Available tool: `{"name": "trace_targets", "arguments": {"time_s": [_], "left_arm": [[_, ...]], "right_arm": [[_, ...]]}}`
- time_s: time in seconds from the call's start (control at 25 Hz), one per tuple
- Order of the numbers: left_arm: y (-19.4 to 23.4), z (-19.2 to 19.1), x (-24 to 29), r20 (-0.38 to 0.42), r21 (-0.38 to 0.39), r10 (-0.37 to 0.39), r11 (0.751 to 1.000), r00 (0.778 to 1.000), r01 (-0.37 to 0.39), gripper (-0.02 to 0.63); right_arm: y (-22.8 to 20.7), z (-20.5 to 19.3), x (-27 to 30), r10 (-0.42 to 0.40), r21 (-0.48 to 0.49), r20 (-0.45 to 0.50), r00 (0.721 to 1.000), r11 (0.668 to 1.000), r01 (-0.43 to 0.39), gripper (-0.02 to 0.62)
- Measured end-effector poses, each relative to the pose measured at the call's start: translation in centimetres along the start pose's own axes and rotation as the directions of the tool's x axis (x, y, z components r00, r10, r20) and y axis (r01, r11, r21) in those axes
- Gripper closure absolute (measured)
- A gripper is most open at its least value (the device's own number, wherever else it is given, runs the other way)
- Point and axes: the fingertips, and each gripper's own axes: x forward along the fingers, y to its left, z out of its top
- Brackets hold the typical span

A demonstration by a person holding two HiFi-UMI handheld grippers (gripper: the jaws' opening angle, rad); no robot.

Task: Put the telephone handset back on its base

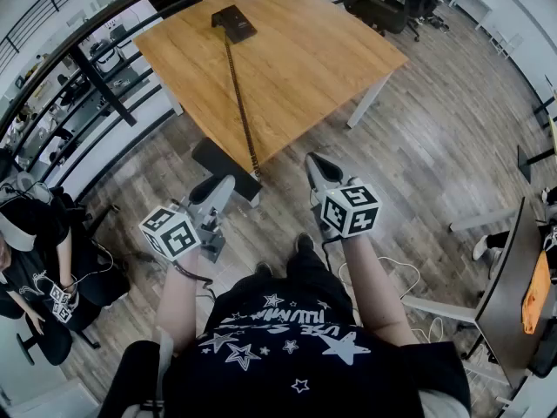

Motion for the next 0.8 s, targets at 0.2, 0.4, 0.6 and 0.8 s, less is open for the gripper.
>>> {"name": "trace_targets", "arguments": {"time_s": [0.2, 0.4, 0.6, 0.8], "left_arm": [[0.3, -0.5, -0.5, -0.013, 0.023, -0.011, 1.000, 1.000, 0.011, 0.525], [0.6, -0.7, -0.8, -0.020, 0.021, -0.010, 1.000, 1.000, 0.011, 0.525], [1.3, -0.8, -0.9, -0.013, 0.008, -0.011, 1.000, 1.000, 0.011, 0.525], [1.9, -1.0, -0.1, -0.011, -0.008, -0.006, 1.000, 1.000, 0.006, 0.525]], "right_arm": [[0.5, -0.9, -0.1, -0.002, -0.002, -0.018, 1.000, 1.000, 0.002, 0.597], [0.9, -1.6, 0.0, -0.002, -0.002, -0.033, 0.999, 1.000, 0.002, 0.597], [1.0, -1.7, 0.3, -0.022, -0.010, -0.040, 0.999, 1.000, 0.022, 0.597], [-0.9, -1.8, 0.5, -0.072, -0.025, -0.043, 0.997, 0.997, 0.071, 0.597]]}}
